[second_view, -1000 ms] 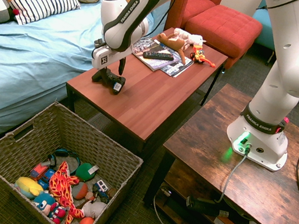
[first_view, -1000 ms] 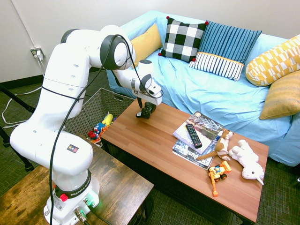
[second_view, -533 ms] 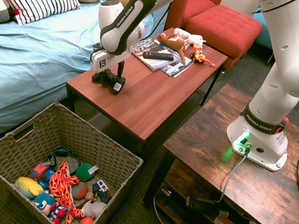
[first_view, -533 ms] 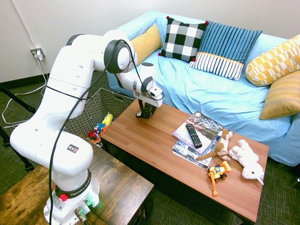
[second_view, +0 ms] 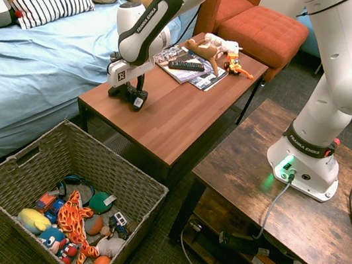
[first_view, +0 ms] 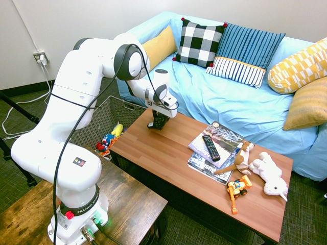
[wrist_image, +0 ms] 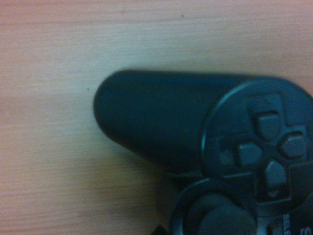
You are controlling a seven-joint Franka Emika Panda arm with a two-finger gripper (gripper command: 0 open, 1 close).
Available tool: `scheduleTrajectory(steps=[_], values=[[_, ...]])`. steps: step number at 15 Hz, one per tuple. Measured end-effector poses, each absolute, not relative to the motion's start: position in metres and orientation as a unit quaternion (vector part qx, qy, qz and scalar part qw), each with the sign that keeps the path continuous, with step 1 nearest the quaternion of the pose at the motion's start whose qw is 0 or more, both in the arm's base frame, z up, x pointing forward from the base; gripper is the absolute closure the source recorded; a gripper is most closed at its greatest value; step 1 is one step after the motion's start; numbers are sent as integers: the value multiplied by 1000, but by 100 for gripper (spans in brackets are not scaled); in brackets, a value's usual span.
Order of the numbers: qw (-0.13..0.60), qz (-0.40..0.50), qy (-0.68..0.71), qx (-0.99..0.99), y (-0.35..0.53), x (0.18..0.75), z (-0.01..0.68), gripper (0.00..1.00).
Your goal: Put the gamepad in the basket
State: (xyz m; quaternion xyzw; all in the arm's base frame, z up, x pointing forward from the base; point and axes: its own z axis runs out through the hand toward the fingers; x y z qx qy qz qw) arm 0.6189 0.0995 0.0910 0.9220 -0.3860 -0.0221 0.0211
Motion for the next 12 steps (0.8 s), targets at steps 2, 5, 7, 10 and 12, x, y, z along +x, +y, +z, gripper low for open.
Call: scheduleTrajectory(steps=[2,5,7,10,12], values=[[20,-26,-385,922,98,619,91,100],[5,-30,-384,923,90,621,97,100],[-8,-26,-384,923,88,625,117,100],[-21,-23,-366,930,113,619,164,100],[-24,-20,-335,942,162,607,194,100]])
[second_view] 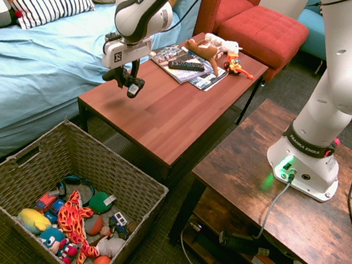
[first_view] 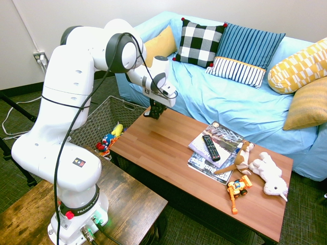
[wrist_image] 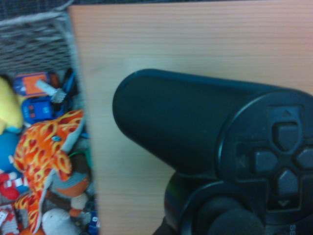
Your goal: Put the gamepad in the basket
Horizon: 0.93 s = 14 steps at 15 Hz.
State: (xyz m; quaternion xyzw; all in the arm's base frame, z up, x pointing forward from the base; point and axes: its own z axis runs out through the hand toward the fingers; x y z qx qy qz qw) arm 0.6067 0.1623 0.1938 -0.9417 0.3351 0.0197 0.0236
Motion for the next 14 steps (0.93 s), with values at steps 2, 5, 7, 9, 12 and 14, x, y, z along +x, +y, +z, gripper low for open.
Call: scheduleTrajectory(steps=[2,5,7,9,12,14], values=[[22,17,307,-951,225,589,211,100],[23,21,276,-961,298,564,205,100],[19,32,261,-965,341,547,183,100],[15,45,249,-967,374,534,155,100],[9,65,240,-969,396,528,110,100],[-4,84,238,-968,403,526,77,100]])
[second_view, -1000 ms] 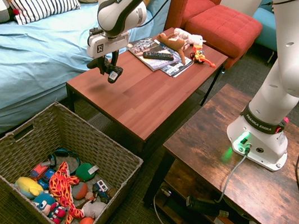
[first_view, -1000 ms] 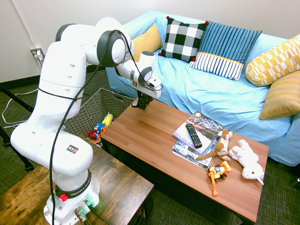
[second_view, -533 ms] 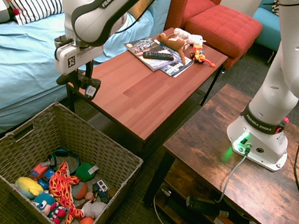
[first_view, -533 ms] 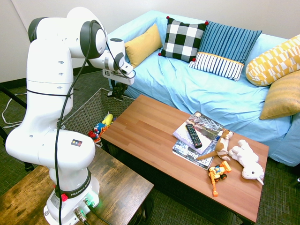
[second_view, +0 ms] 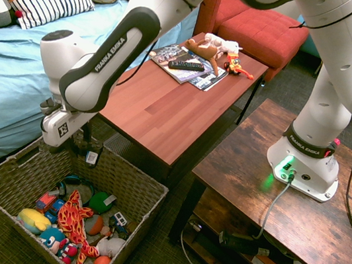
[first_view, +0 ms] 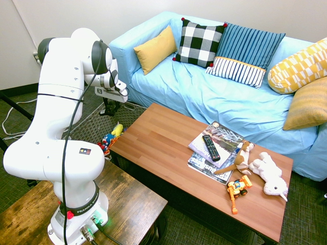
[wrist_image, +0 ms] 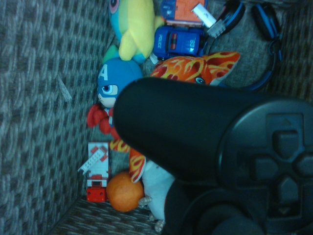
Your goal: Put the gamepad in the basket
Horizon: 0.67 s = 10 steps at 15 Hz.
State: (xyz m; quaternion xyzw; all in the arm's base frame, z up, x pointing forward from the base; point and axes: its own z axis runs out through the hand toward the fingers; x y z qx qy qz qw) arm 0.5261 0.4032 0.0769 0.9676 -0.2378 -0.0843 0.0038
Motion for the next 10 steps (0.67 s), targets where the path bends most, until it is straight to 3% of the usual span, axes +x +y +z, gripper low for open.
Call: scheduleTrajectory(steps=[3,4,10], values=[[20,-109,-222,969,424,514,45,100],[24,-113,-216,970,432,510,40,0],[30,-115,-209,971,441,516,45,0]])
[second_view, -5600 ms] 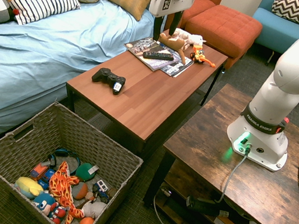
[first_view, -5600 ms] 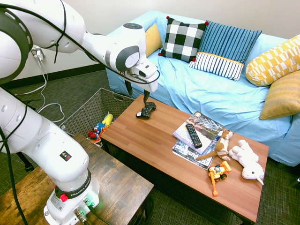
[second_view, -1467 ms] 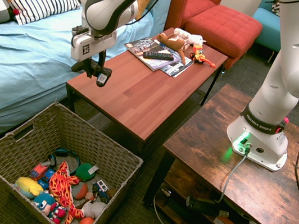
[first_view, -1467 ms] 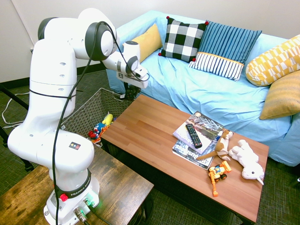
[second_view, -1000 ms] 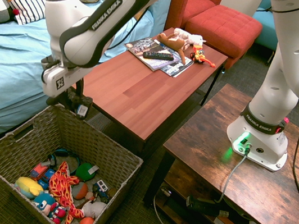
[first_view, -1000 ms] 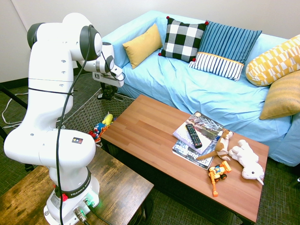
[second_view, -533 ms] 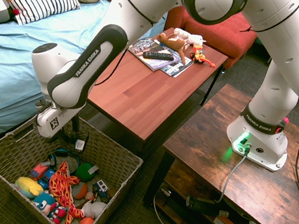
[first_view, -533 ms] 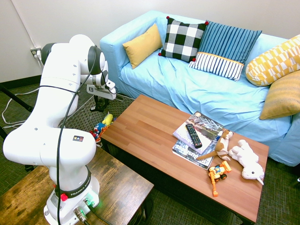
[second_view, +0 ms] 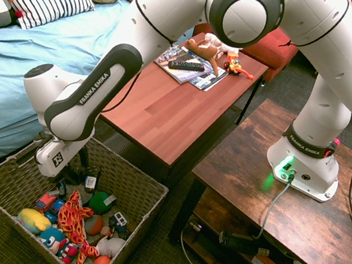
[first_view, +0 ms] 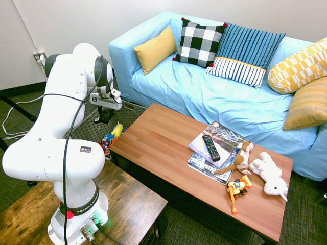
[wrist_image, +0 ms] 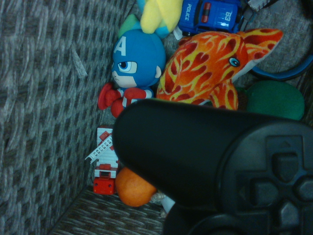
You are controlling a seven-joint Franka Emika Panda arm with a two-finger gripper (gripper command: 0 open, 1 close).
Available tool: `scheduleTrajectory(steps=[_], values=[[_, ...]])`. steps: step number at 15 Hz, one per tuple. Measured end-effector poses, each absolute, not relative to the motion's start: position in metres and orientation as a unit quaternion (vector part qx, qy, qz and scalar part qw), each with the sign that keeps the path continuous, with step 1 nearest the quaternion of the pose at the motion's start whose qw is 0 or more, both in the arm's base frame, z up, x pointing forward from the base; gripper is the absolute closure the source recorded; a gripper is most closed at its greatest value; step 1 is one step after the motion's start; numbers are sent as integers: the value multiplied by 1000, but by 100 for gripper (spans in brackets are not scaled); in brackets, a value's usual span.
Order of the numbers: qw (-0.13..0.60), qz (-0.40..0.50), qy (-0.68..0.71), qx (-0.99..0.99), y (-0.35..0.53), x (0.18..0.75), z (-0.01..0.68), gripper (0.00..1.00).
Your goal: Put the gamepad in the basket
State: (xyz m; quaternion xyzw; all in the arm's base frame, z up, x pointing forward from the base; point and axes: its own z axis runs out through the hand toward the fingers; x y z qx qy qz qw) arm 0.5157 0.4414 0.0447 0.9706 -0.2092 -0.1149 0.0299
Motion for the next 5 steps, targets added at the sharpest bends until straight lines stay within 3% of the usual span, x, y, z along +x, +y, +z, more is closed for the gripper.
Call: scheduleTrajectory(steps=[5], values=[[31,-115,-209,971,442,525,53,0]])
